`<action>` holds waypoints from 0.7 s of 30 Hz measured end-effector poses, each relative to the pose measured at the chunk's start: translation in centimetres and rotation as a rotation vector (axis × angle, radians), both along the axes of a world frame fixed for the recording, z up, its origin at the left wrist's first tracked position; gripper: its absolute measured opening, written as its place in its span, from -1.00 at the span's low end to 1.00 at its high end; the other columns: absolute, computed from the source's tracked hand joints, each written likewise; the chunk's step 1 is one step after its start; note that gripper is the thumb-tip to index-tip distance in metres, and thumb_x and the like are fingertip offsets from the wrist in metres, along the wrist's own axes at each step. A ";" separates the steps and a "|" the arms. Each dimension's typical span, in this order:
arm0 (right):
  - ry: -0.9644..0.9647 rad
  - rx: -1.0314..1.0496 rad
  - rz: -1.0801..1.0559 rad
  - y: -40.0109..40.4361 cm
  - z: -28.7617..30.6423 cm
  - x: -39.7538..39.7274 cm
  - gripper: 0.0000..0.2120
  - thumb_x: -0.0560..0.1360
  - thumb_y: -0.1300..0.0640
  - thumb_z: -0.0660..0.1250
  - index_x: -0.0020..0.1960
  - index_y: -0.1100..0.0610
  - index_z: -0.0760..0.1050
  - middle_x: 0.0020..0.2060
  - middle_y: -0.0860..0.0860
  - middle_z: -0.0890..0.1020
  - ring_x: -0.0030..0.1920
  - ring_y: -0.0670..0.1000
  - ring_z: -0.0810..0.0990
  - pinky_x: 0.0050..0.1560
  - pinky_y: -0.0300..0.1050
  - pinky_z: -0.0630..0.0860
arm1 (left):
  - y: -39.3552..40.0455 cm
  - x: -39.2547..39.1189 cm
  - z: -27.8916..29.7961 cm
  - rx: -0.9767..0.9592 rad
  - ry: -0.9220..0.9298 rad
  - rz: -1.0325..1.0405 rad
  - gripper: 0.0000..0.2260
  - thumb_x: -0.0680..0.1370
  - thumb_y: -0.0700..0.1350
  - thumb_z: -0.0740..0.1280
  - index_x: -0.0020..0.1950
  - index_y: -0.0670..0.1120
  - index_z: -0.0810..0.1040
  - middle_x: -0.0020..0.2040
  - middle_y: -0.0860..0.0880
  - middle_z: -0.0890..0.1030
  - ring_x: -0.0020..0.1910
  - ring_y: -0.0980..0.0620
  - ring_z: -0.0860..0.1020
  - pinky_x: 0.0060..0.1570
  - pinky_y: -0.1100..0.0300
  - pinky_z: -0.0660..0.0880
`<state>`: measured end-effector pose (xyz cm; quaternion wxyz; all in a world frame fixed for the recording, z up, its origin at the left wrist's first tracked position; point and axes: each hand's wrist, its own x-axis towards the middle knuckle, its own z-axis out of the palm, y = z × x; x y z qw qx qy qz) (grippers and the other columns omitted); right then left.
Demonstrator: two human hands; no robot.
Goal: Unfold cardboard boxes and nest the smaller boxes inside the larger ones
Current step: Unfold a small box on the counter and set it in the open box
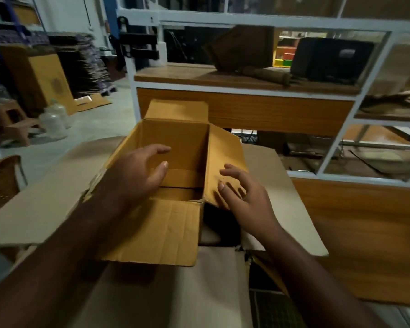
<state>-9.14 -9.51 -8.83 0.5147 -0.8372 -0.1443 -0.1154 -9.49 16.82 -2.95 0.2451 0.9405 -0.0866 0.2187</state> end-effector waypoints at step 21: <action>-0.019 0.183 -0.100 -28.3 -3.7 -0.6 -0.81 0.66 0.24 0.34 0.21 0.05 0.63 0.17 -0.10 0.72 0.12 -0.01 0.72 0.08 -0.04 0.69 | -30.0 2.0 -1.6 0.166 0.239 -0.486 -0.67 0.65 0.08 0.33 0.42 0.14 0.52 0.33 0.13 0.60 0.27 0.17 0.52 0.18 0.05 0.54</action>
